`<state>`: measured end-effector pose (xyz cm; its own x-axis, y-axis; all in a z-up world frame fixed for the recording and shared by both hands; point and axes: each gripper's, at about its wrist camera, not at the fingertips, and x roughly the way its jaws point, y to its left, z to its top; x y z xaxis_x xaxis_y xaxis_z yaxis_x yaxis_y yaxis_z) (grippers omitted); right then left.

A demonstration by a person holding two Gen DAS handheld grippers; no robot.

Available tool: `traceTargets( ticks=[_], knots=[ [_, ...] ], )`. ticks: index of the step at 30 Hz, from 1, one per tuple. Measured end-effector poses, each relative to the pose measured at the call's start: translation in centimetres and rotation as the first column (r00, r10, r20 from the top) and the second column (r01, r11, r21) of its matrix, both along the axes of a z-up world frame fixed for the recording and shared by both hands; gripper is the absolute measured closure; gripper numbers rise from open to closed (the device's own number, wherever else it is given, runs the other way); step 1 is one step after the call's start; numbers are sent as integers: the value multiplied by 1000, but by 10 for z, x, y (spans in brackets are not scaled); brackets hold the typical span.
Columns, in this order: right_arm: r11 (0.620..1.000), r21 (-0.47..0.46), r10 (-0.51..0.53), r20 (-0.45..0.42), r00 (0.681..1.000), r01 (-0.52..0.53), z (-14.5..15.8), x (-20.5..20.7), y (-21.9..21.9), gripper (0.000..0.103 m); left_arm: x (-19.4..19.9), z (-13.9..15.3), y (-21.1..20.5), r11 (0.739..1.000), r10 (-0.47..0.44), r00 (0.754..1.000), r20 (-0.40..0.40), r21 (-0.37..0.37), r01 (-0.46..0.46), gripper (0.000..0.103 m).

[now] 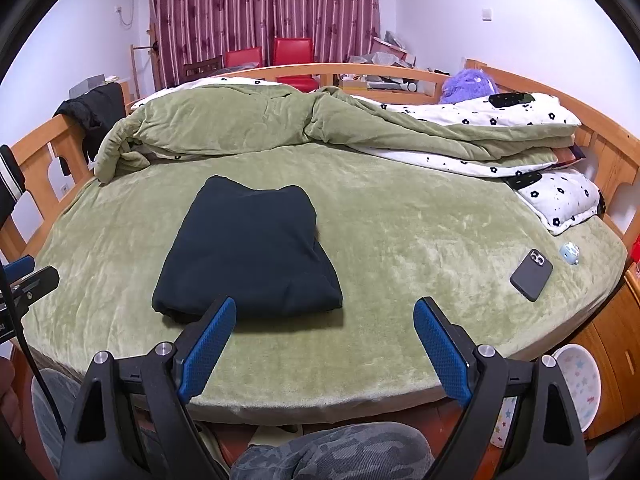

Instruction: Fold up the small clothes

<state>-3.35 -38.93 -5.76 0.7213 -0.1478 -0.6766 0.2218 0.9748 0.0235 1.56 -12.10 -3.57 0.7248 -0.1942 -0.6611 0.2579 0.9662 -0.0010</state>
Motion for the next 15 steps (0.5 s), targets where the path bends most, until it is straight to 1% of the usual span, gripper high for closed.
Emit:
traceTargets(
  ticks=[15],
  knots=[
    [1000,1,13,10,1000,-13,6,-2,9,14,-1,0,2,1000,6,1000,3,6,-6,19]
  ],
)
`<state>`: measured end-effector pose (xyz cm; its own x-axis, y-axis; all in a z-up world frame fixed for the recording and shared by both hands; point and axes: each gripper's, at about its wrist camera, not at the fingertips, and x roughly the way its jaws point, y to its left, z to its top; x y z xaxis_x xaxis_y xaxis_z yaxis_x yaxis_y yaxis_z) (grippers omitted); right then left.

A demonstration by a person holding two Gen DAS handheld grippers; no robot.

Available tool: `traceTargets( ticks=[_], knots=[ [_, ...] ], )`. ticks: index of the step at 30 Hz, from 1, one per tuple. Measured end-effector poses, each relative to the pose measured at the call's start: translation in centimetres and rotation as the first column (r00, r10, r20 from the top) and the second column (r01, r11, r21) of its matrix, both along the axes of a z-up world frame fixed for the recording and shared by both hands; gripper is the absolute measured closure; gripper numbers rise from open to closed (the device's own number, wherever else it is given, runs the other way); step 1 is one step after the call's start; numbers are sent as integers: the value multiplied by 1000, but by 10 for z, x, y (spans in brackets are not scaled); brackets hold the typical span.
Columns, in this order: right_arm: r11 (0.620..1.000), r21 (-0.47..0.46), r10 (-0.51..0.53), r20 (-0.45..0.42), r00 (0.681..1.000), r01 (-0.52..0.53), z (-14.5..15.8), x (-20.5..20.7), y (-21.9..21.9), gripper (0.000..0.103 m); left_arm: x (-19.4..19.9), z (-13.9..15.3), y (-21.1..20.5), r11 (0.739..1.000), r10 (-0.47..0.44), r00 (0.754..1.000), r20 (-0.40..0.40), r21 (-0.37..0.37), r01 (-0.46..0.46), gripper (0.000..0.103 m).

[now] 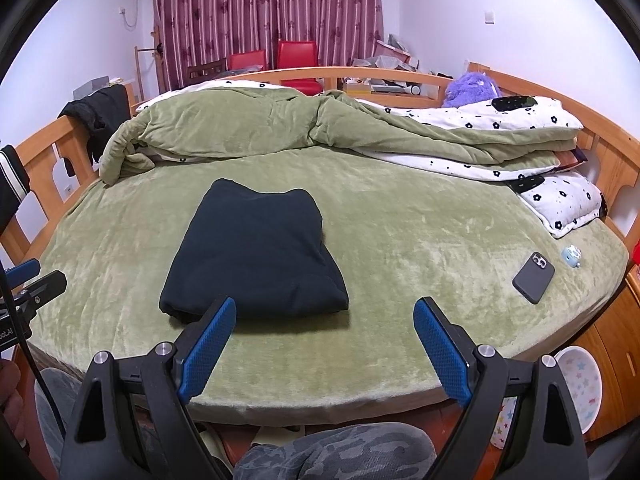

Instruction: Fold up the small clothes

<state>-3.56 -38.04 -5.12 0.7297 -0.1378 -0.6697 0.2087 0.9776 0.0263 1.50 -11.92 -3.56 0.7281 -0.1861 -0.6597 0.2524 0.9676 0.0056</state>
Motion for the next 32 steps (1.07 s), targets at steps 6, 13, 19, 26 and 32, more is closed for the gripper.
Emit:
traceTargets(
  ticks=[6,13,19,26,32],
  knots=[
    [1000,-2,-4,-2,1000,4,1,0,1,14,-1,-2,3,1000,5,1000,-4,3,-5,19],
    [1000,-1,-3,-2,1000,3,1,0,1,14,-2,-3,5,1000,9,1000,-5,4,-9,19],
    [1000,-1,-4,-2,1000,4,1,0,2,14,0,-4,7,1000,12,1000,-6,5,-12,19],
    [1000,-1,-4,-2,1000,4,1,0,2,14,1,-7,10,1000,18,1000,-11,4,-18,19],
    [1000,-4,-2,-3,1000,2,2,-1,2,14,2,-8,11,1000,2,1000,-12,1,-2,19]
  ],
)
